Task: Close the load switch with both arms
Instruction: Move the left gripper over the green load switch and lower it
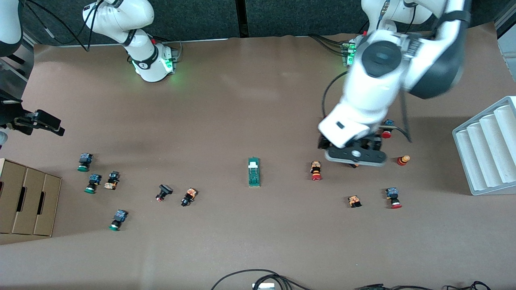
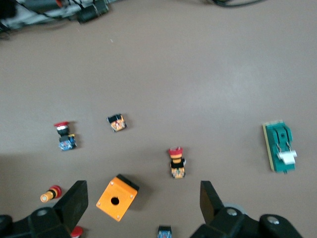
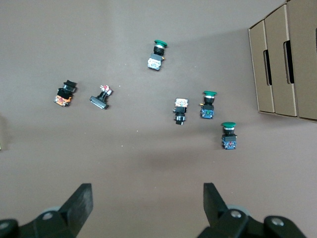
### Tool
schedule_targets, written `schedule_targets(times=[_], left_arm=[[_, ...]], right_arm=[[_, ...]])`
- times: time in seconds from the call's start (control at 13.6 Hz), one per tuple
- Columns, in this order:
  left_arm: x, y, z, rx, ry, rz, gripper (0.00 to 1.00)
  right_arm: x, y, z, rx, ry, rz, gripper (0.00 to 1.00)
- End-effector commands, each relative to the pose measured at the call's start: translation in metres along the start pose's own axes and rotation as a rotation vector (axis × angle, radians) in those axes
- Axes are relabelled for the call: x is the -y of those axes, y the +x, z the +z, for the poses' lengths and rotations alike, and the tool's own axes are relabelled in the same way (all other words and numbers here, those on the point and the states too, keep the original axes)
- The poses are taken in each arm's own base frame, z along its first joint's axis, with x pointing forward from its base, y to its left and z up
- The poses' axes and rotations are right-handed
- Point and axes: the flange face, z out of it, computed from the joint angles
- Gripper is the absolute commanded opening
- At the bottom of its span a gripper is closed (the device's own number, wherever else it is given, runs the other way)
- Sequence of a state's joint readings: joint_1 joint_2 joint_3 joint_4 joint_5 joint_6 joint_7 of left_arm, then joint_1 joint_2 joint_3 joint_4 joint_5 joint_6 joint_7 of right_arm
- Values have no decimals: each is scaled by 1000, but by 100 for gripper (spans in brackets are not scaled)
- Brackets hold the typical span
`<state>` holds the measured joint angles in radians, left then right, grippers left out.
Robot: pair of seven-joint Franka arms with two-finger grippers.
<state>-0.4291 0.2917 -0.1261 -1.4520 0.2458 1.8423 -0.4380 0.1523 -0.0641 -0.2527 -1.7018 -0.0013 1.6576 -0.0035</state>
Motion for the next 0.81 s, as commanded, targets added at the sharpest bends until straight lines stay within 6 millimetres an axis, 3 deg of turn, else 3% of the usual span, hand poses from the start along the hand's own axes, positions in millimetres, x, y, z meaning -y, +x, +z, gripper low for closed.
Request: schedule_targets(times=[0.0, 0.22, 0.59, 0.74], left_arm=[[-55, -10, 11, -89, 120, -40, 100], [-119, -32, 23, -143, 128, -134, 100], [-178, -49, 36, -264, 74, -297, 100], [-189, -46, 49, -350, 48, -382, 100]], right_arm=[[1, 3, -5, -14, -25, 1, 99], [2, 3, -5, -14, -23, 0, 99], [2, 3, -5, -14, -23, 0, 99], [2, 3, -5, -16, -23, 0, 99]])
